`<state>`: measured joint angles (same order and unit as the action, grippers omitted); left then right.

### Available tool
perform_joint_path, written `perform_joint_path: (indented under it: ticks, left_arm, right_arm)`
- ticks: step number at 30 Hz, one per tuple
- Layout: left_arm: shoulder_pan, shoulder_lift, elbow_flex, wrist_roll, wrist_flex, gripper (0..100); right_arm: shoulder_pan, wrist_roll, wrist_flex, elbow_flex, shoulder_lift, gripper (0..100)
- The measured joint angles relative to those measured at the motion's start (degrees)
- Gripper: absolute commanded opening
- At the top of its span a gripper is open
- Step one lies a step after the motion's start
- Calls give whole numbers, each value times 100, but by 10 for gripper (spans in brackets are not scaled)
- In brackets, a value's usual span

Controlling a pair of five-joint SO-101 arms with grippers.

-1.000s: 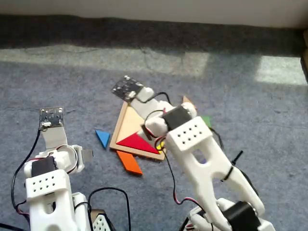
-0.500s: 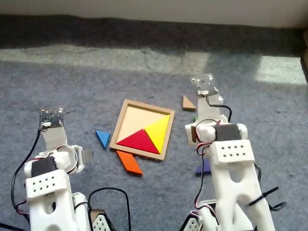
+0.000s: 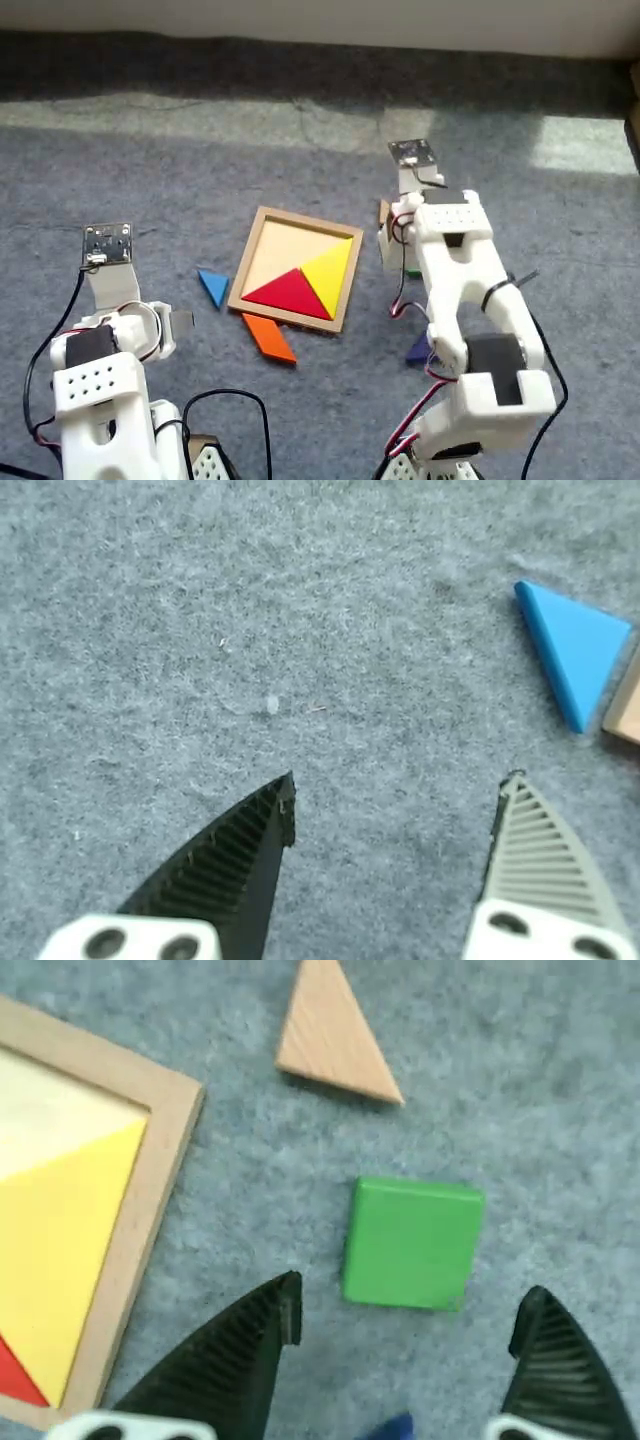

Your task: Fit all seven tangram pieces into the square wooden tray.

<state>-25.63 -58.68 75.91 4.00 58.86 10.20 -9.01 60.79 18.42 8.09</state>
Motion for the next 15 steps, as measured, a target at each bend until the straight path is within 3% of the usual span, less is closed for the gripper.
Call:
perform_joint_path:
  ticks: [3,10,15]
  left_arm:
    - [0,0,0,0,0,309]
    - [0,0,0,0,0,309]
    - [0,0,0,0,0,309]
  right_arm:
    - [-105,0,0,-554,624,308]
    - [-264,0,9,-1327,1495,106]
    - [-281,0,281,-1512,1477,68]
